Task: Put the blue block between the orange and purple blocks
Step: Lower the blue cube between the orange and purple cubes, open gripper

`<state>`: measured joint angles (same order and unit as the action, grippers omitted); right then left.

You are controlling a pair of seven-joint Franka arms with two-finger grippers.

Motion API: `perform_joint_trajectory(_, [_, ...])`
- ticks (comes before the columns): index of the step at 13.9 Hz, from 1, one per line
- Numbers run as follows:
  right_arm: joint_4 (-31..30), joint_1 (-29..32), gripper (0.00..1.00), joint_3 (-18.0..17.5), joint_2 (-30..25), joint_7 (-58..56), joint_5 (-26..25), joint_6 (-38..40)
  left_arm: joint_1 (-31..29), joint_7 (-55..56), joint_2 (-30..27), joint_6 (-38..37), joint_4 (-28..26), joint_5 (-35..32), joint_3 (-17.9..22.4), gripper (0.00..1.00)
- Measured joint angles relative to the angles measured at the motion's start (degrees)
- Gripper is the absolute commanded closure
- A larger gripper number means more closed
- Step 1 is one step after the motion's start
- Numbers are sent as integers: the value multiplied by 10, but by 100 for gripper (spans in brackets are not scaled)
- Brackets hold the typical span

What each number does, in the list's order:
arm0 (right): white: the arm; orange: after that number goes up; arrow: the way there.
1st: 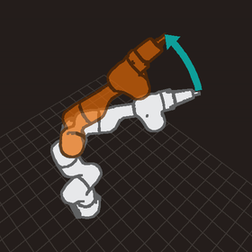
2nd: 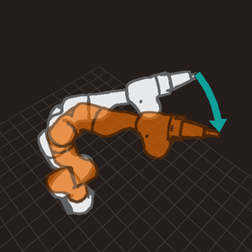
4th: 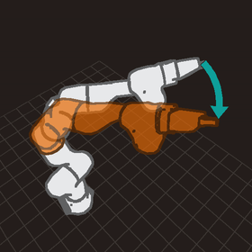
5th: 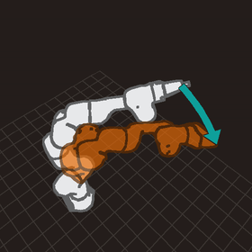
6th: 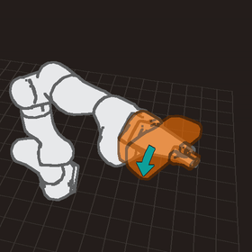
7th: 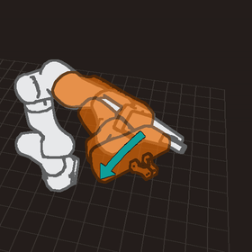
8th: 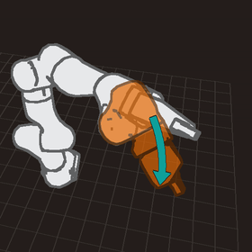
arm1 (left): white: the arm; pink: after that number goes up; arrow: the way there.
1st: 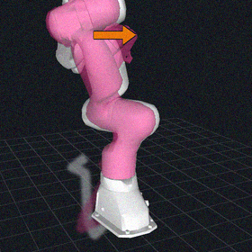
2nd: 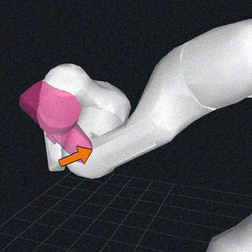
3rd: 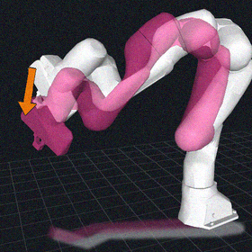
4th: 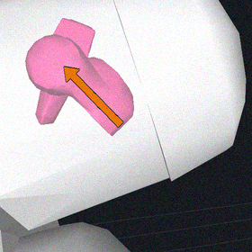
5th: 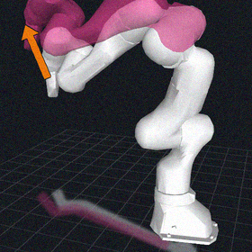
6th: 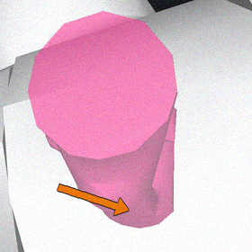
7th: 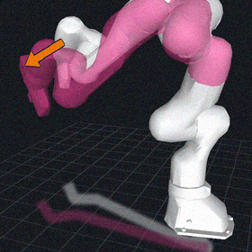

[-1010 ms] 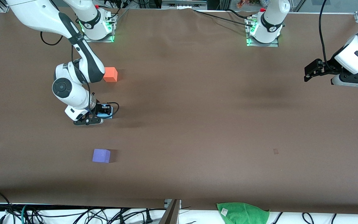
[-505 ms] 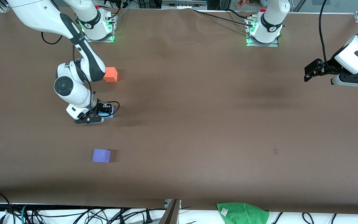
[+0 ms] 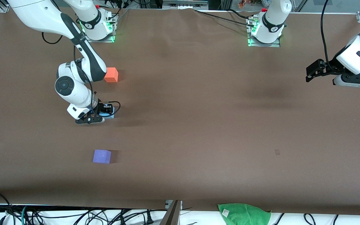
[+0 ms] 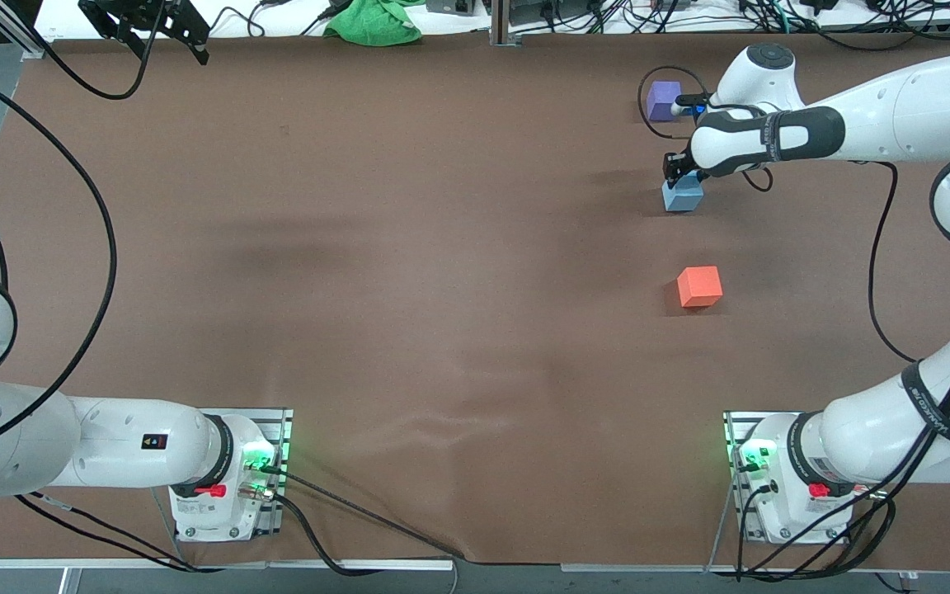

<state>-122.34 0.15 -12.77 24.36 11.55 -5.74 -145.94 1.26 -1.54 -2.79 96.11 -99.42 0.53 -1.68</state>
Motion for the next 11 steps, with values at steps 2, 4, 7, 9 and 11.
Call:
perform_joint_trajectory(2, [-3,0,0,0,-1,0,0,-5,0,0,0,0,0,0,0,0])
perform_joint_trajectory(4, [-9,0,0,2,0,0,0,-11,0,0,0,0,0,0,0,0])
perform_joint_trajectory(7, [-10,0,0,3,0,0,0,-13,0,0,0,0,0,0,0,0])
perform_joint_trajectory(9, [-8,0,0,3,-1,0,0,-16,0,0,0,0,0,0,0,0])
perform_joint_trajectory(11, [2,0,0,3,-4,-1,0,-7,0,0,0,0,0,0,0,0])
